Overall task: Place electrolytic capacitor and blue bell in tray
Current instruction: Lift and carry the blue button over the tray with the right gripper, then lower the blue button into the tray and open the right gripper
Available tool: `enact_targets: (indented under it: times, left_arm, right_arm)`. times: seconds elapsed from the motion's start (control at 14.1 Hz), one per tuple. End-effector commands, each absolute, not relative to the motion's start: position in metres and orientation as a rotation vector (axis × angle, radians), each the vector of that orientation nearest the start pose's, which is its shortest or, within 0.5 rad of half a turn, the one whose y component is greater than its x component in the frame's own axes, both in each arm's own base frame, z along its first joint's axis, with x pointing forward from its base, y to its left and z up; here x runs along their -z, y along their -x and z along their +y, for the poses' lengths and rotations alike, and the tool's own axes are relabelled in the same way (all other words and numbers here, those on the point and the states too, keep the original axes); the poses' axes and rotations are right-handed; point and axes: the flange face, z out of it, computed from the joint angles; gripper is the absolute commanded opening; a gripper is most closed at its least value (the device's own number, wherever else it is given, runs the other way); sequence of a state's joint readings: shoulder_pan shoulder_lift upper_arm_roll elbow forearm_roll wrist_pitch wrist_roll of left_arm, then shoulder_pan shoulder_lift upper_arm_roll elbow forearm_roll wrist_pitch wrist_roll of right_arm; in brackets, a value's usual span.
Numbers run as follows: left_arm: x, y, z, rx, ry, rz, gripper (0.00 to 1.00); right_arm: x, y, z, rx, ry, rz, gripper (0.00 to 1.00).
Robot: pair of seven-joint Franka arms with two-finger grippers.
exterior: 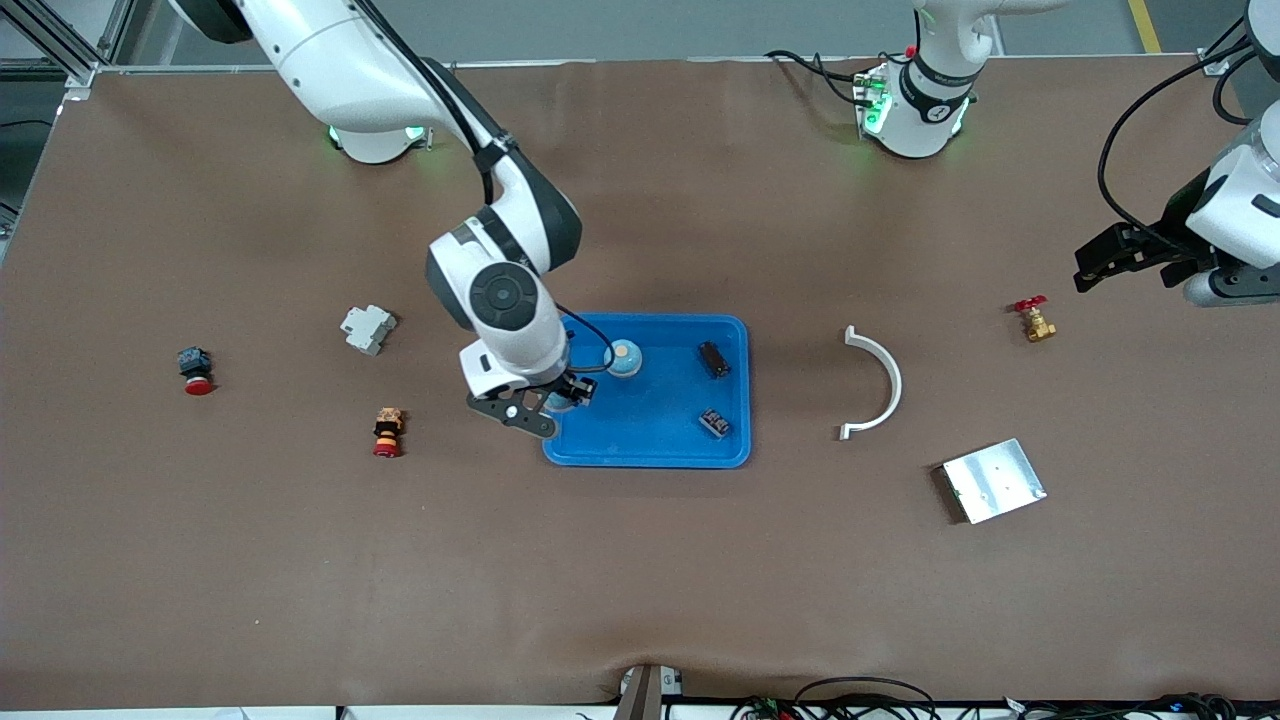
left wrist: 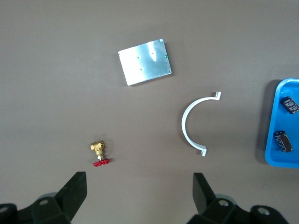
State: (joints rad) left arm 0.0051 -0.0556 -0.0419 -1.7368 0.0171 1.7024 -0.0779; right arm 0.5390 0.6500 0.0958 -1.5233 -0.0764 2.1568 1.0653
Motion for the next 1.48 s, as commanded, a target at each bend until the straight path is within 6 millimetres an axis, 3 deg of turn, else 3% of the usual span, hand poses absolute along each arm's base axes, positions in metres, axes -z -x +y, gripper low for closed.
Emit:
enact_targets:
  times: [0.0, 0.49, 1.13, 1.41]
  left_arm:
    - [-0.591, -0.540, -0.018, 0.055, 3.142, -0.042, 1.00]
    - [-0.591, -0.540, -0.019, 0.052, 3.160, -0.046, 1.00]
    - [-0.591, -0.540, -0.015, 0.049, 3.164, -0.058, 1.00]
    - [-0.591, -0.540, -0.015, 0.049, 3.164, -0.058, 1.00]
  right_arm:
    - [-0.264, -0.579, 0.426, 0.053, 3.081, 0.705, 0.00]
    - [-0.230, -0.580, 0.447, 0.063, 3.049, 0.741, 0.00]
    - [-0.196, -0.565, 0.480, 0.111, 2.998, 0.857, 0.00]
    - [-0.194, -0.564, 0.485, 0.124, 2.993, 0.855, 0.00]
